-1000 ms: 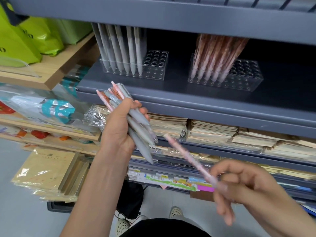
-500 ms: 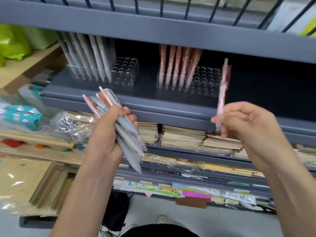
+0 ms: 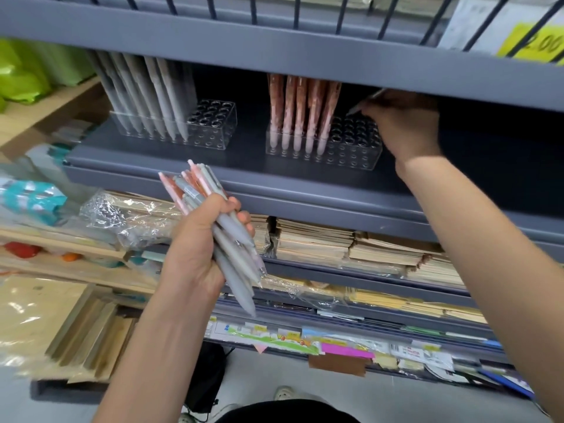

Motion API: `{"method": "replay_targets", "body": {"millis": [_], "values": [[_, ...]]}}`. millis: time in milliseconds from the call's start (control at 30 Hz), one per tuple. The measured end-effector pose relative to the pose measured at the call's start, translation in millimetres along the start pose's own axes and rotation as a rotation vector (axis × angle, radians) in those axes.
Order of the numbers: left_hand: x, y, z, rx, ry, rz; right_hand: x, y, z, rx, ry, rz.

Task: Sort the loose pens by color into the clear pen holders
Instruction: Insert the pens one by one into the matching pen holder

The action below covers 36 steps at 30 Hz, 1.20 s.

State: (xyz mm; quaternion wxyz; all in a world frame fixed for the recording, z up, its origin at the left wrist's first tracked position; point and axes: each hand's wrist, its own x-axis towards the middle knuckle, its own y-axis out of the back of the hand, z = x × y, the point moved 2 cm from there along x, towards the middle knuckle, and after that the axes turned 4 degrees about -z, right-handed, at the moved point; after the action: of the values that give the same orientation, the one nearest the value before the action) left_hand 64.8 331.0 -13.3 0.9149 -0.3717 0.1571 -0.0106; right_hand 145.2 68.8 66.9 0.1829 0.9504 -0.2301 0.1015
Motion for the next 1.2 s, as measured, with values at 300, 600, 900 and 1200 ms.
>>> {"method": "replay_targets", "body": {"millis": [300,600,900,1200], "values": [[-9,-2,0,0.03,0.03,-0.018,30,-31,6,-0.613,-0.076,-0.245],[-12,3,3,0.099,0.096,-0.021,38,-30,5,-0.437,-0.172,-0.296],[-15,11,10,0.142,0.122,-0.047,46,-38,-4,-0.545,-0.105,-0.36],[-12,25,20,0.156,0.154,-0.043,-1,-11,-22,-0.53,-0.158,-0.107]]}}
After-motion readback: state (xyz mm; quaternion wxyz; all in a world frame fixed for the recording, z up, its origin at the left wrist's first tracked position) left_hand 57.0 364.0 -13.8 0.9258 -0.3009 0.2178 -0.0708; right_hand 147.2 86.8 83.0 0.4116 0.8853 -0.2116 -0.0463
